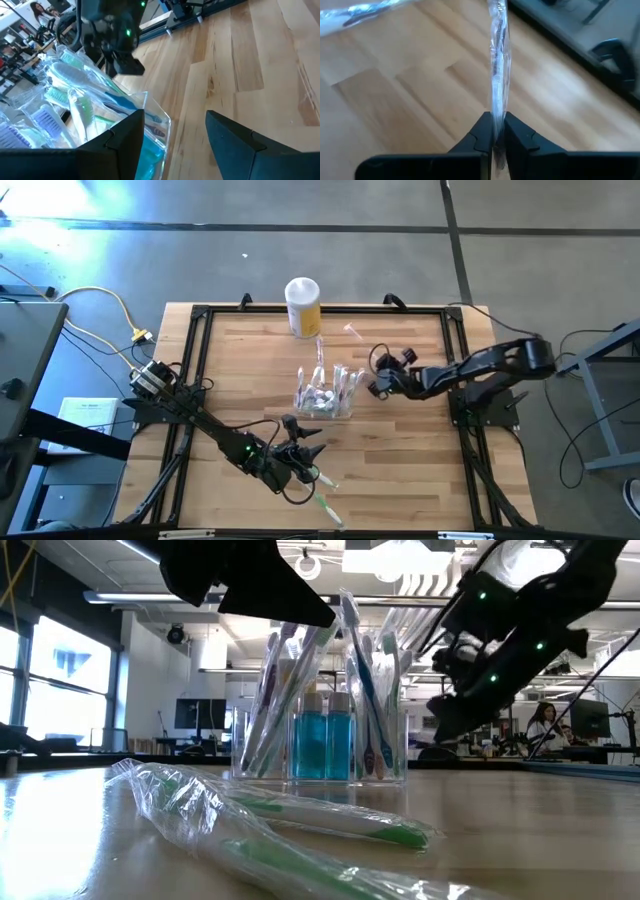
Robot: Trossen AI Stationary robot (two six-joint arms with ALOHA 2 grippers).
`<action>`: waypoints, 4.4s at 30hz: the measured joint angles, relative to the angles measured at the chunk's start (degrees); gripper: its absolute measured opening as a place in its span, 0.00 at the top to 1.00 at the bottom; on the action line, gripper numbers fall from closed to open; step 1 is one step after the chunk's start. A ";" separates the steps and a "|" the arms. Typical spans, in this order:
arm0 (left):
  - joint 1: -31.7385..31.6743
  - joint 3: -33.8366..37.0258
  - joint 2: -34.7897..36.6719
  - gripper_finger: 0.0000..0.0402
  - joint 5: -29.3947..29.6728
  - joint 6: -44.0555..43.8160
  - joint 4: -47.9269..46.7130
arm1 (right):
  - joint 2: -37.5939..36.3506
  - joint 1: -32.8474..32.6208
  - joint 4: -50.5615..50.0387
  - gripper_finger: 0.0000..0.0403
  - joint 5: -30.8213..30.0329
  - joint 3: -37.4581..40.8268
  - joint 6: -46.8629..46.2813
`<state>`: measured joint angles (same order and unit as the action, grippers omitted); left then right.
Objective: Pick & Place toothbrushing station
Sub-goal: Put the purple toothbrush into the transparent organizer
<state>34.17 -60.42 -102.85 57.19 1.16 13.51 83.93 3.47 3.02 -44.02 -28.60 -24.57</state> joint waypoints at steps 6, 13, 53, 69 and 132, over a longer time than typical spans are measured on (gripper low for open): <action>-0.01 0.01 0.00 0.49 0.30 1.44 -0.02 | -9.10 -4.58 -10.29 0.96 -8.31 -0.02 -3.93; 0.00 0.00 0.02 0.49 0.68 3.10 0.45 | -21.17 -14.19 -13.41 0.96 -12.26 -0.07 -1.84; -3.39 0.00 7.45 0.49 -41.27 22.80 28.77 | -11.31 -42.41 40.35 0.96 11.75 -0.17 40.27; -3.43 -0.01 7.43 0.49 -41.01 22.59 29.60 | -11.33 -44.33 41.49 0.96 15.92 -0.17 42.53; -3.43 0.00 7.39 0.98 -27.79 21.69 27.02 | -5.78 -38.66 41.10 0.71 12.98 -0.17 36.36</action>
<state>30.74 -60.42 -95.46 29.40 22.85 40.53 78.15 -35.19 44.13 -31.04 -28.77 11.79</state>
